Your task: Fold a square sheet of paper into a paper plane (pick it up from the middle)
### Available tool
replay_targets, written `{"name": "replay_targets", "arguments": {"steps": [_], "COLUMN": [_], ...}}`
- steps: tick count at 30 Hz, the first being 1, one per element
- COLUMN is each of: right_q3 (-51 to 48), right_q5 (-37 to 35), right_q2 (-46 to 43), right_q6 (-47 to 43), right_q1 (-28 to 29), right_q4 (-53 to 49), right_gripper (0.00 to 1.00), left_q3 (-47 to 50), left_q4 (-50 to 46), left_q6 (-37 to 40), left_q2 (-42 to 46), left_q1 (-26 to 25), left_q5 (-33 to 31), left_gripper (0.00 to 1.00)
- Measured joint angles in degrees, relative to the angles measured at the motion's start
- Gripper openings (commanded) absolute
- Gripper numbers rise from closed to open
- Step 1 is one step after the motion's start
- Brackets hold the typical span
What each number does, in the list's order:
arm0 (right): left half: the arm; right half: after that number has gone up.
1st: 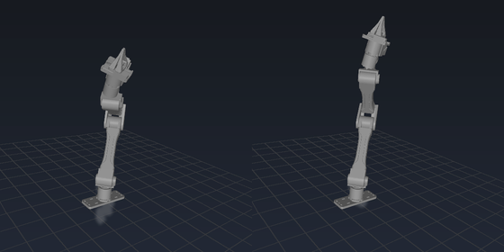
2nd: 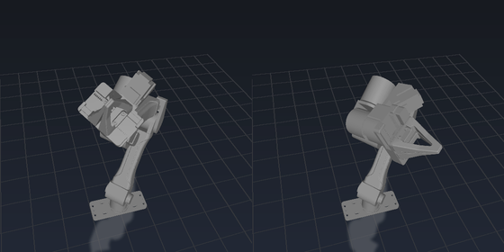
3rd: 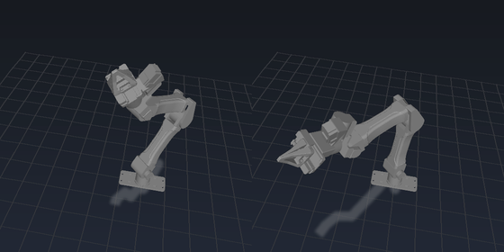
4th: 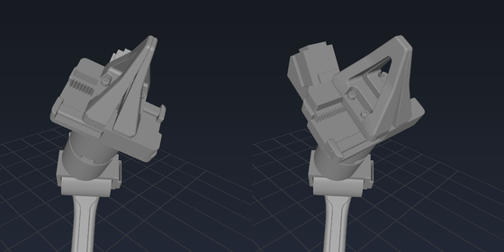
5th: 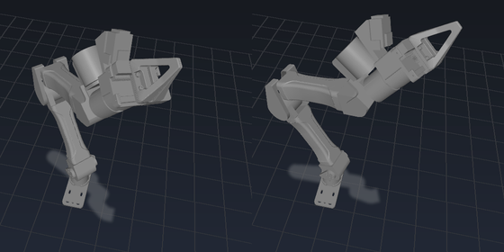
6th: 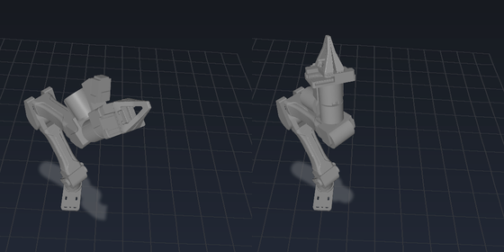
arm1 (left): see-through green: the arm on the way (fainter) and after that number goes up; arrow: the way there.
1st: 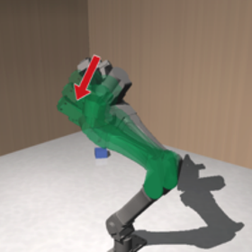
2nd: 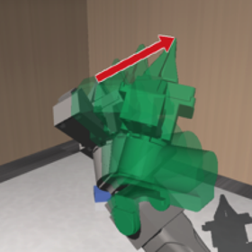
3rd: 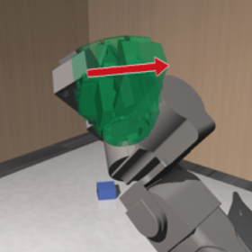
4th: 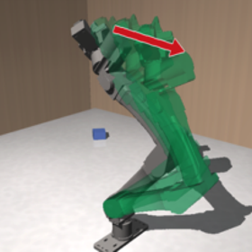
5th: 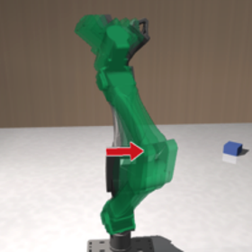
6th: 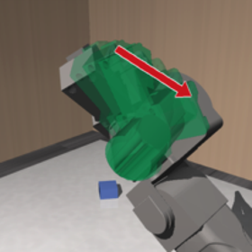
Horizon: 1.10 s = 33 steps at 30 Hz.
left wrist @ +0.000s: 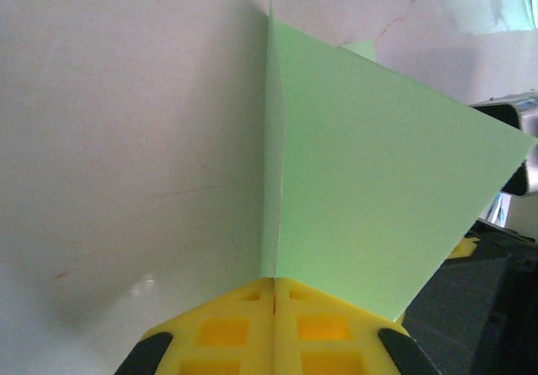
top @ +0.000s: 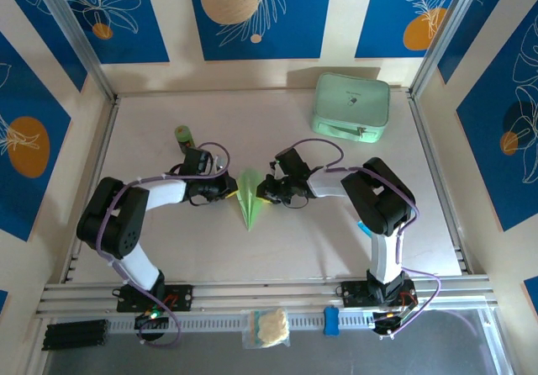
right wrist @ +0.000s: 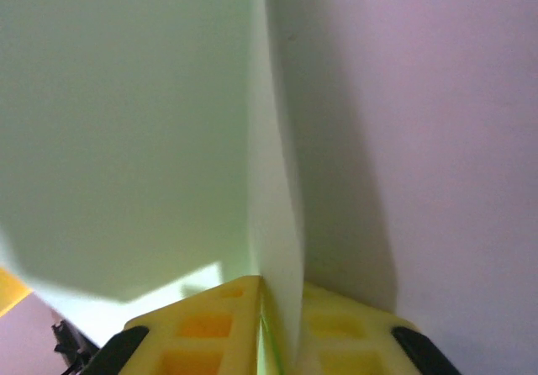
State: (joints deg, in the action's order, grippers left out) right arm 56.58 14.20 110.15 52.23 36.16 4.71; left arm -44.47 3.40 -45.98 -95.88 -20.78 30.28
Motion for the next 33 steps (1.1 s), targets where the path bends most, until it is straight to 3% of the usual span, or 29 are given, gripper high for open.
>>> {"name": "replay_targets", "arguments": {"steps": [17, 28, 33], "right_q3": [1.22, 1.16, 1.16], "right_q5": [-0.87, -0.83, -1.57], "right_q2": [-1.46, -1.97, -1.99], "right_q6": [-0.9, -1.2, -1.31], "right_q1": [-0.68, -1.01, -1.31], "right_q4": [-2.62, -2.4, -2.43], "right_gripper": [0.2, 0.02, 0.0], "left_q3": [-0.5, -1.07, -1.14], "left_q4": [-1.09, -1.31, -1.31], "left_q6": [1.42, 1.46, 1.44], "left_q2": [0.0, -0.66, -0.52], "left_q1": [-0.04, -0.04, -0.04], "left_q5": [-0.35, -0.35, -1.03], "left_gripper": [0.0, 0.0, 0.0]}}
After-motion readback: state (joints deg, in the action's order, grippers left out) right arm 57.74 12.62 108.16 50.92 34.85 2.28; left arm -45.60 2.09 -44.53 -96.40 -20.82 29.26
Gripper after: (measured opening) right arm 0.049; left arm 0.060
